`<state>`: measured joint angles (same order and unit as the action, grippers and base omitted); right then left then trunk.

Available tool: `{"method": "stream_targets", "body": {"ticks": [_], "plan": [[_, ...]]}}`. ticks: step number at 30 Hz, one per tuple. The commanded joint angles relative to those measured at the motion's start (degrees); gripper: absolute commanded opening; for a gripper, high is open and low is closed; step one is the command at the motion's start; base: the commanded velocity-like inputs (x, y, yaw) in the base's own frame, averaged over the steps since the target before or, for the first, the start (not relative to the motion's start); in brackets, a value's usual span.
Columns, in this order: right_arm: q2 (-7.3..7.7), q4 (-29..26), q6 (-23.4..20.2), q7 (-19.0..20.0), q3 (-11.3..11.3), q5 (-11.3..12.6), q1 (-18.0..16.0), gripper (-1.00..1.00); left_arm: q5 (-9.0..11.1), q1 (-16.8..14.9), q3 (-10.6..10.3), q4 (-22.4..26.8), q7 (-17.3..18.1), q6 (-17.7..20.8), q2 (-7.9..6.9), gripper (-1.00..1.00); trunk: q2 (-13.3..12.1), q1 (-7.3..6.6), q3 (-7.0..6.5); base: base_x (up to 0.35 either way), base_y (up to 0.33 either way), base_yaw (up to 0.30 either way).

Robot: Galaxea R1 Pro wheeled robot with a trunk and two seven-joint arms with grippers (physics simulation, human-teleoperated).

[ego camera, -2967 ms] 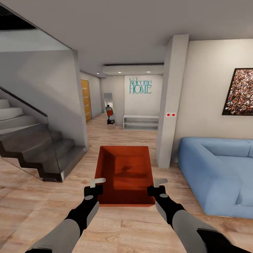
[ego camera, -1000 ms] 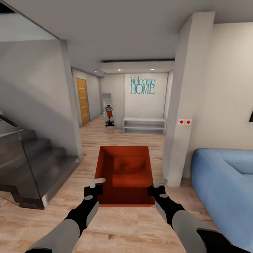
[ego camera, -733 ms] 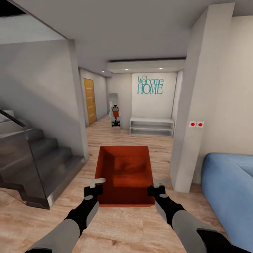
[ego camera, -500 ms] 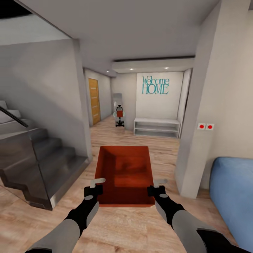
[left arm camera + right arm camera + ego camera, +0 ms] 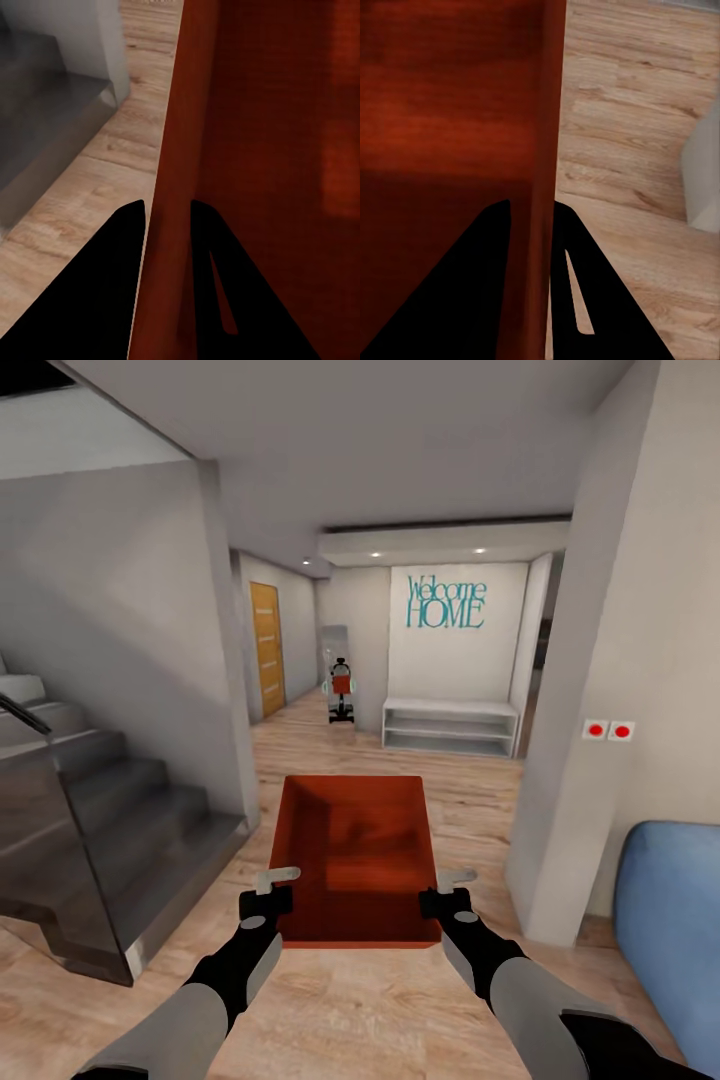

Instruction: Move the two storage containers from the living room to the garage. In the garage, place one container on the floor and stack the other container on top of it (either order is fine).

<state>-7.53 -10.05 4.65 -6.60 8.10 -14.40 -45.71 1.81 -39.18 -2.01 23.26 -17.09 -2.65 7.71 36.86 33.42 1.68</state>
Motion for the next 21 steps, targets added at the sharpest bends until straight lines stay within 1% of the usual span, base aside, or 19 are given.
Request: {"method": "stream_targets", "body": {"ticks": [1, 21], "plan": [[-0.04, 0.2, 0.2, 0.3, 2.5, -0.1, -0.1, -1.0, -0.8, 0.0, 0.1, 0.1, -1.0, -3.1, -1.47, -1.0, 0.1, 0.05, 0.11, 0.322, 0.0, 0.0], [-0.03, 0.2, 0.3, 0.3, 2.5, -0.1, -0.1, -1.0, -0.8, 0.0, 0.1, 0.1, -1.0, -3.1, -1.47, -1.0, 0.1, 0.05, 0.11, 0.322, 0.0, 0.0]]}}
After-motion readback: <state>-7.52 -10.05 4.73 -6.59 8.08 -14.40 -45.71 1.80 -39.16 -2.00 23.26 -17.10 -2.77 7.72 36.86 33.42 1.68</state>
